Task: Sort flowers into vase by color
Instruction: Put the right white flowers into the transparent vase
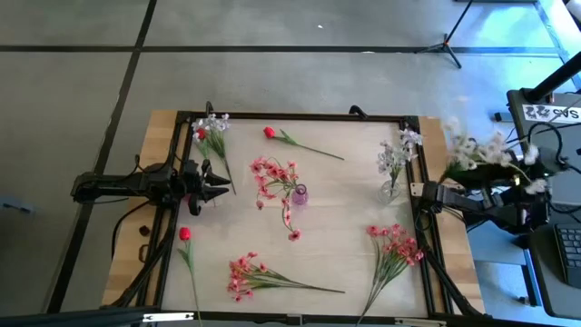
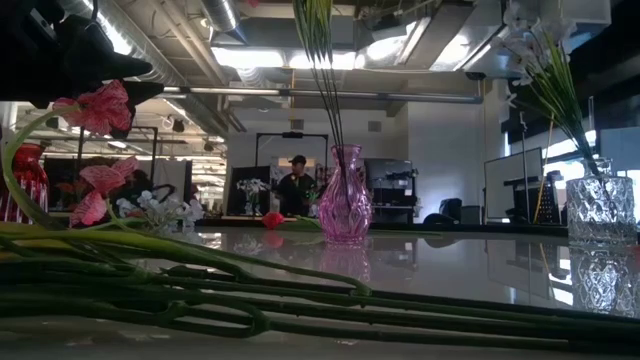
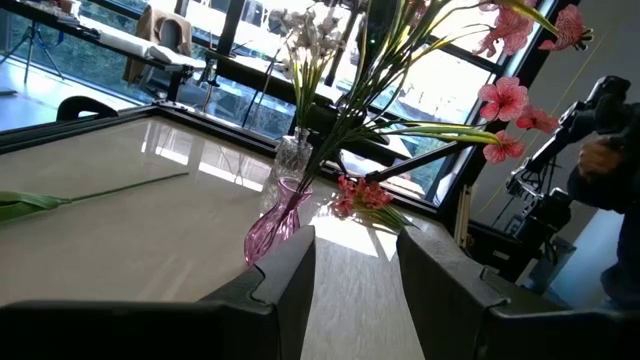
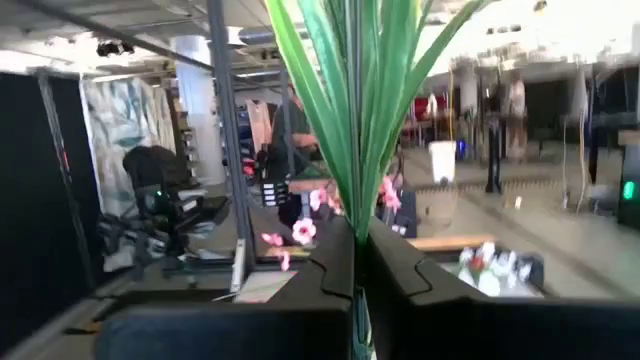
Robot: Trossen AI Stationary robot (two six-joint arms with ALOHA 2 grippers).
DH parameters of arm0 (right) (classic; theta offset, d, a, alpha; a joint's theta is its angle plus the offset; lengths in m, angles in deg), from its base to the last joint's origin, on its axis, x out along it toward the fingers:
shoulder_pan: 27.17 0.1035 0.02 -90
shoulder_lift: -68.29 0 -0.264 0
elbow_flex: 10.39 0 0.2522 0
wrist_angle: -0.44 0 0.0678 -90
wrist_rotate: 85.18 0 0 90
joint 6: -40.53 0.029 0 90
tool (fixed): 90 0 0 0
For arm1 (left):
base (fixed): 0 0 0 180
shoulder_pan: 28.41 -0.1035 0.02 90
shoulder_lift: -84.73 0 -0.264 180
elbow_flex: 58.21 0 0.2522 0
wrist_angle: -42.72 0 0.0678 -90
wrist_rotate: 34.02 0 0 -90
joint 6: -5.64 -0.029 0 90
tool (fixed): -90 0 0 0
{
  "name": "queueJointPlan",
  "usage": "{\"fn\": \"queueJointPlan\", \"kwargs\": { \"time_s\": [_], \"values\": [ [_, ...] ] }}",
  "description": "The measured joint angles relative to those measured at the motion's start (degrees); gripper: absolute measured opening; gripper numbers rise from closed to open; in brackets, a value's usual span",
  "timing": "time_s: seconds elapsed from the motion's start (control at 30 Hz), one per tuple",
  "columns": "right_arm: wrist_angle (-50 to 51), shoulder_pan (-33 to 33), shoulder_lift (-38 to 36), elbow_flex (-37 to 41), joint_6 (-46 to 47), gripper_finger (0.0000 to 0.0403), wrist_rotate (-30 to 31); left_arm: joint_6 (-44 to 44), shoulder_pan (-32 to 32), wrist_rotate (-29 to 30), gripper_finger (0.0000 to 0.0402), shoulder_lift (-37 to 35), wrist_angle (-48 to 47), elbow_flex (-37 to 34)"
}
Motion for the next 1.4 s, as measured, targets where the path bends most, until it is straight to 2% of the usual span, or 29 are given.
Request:
{"fn": "queueJointPlan", "kwargs": {
  "time_s": [0.17, 0.23, 0.37, 0.47, 0.73, 0.87, 0.93, 1.07, 1.2, 1.27, 1.4],
  "values": [
    [2.0, -0.1, 0.0, -3.2, 7.2, 0.0005, -0.1, 0.0, 0.0, 0.0, 0.0141, 0.0, 0.0, 0.0],
    [6.8, -0.1, 0.0, -6.0, 7.5, 0.0005, 0.3, 0.0, 0.0, 0.0, 0.0141, 0.0, 0.0, 0.0],
    [19.5, 0.0, 0.0, -12.1, 7.3, 0.0005, 4.8, 0.0, 0.0, 0.0, 0.0141, 0.0, 0.0, 0.0],
    [22.2, 0.0, 0.0, -15.4, 9.2, 0.0005, 6.4, 0.0, 0.0, 0.0, 0.0141, 0.0, 0.0, 0.0],
    [22.4, 0.0, 0.0, -16.0, 19.7, 0.0005, 8.5, 0.0, 0.0, 0.0, 0.0141, 0.0, 0.0, 0.0],
    [15.2, 0.0, 0.0, -13.4, 25.2, 0.0005, 9.9, -0.2, 0.0, 1.6, 0.0141, 0.0, 0.5, 0.0],
    [9.1, 0.0, 0.2, -11.8, 26.8, 0.0005, 11.1, 2.7, 0.0, 6.4, 0.0141, 0.0, 5.3, 0.0],
    [0.1, 0.0, 2.2, -8.6, 28.2, 0.0005, 15.2, 11.5, 0.0, 12.6, 0.0141, 0.1, 20.7, 0.0],
    [-4.0, 0.0, 6.3, -6.6, 26.5, 0.0005, 19.2, 16.2, 0.0, 12.1, 0.0141, -0.1, 35.7, 0.0],
    [-5.4, 0.0, 8.9, -6.2, 25.3, 0.0005, 19.7, 14.7, 0.0, 11.0, 0.0141, 0.0, 41.9, 0.1],
    [-8.1, 0.0, 15.3, -6.1, 23.6, 0.0005, 19.5, 10.2, 0.0, 3.4, 0.0141, 4.1, 48.3, 3.2]
  ]
}}
